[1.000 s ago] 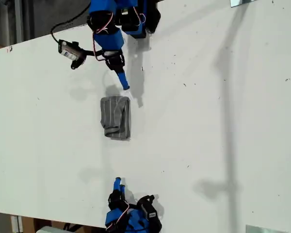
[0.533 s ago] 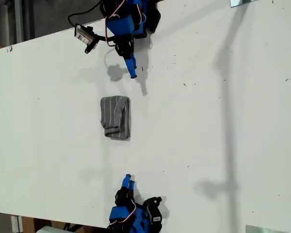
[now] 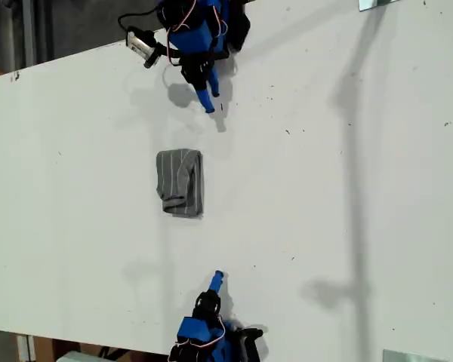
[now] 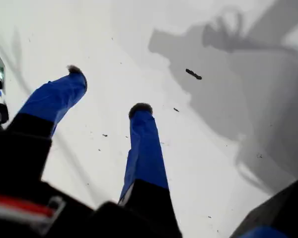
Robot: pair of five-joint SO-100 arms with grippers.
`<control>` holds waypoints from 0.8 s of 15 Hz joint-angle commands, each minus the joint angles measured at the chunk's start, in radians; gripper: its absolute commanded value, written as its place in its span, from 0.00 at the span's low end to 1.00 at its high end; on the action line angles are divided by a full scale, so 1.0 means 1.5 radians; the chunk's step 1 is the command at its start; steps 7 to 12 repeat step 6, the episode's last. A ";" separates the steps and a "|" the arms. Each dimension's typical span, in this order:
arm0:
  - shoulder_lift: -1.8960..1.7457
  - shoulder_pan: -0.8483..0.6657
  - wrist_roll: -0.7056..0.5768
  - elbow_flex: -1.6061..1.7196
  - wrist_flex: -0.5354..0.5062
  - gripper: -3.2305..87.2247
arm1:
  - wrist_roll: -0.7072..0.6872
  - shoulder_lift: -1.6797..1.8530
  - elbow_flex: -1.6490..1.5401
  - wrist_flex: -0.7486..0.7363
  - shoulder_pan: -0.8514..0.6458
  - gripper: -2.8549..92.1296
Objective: Grasp corners of a square towel and fold twice.
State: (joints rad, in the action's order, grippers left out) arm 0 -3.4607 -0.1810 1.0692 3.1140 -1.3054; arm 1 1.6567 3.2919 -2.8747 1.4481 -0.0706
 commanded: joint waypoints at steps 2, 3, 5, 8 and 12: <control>-0.003 0.004 -0.022 0.003 0.002 0.15 | -0.110 -0.002 0.029 0.018 -0.003 0.26; -0.003 0.004 -0.022 0.003 0.002 0.15 | -0.110 -0.002 0.029 0.018 -0.002 0.26; -0.003 0.004 -0.022 0.003 0.002 0.15 | -0.110 -0.002 0.029 0.018 -0.002 0.26; -0.003 0.004 -0.022 0.003 0.002 0.15 | -0.110 -0.002 0.029 0.018 -0.002 0.26; -0.003 0.004 -0.022 0.003 0.002 0.15 | -0.110 -0.002 0.029 0.018 -0.002 0.26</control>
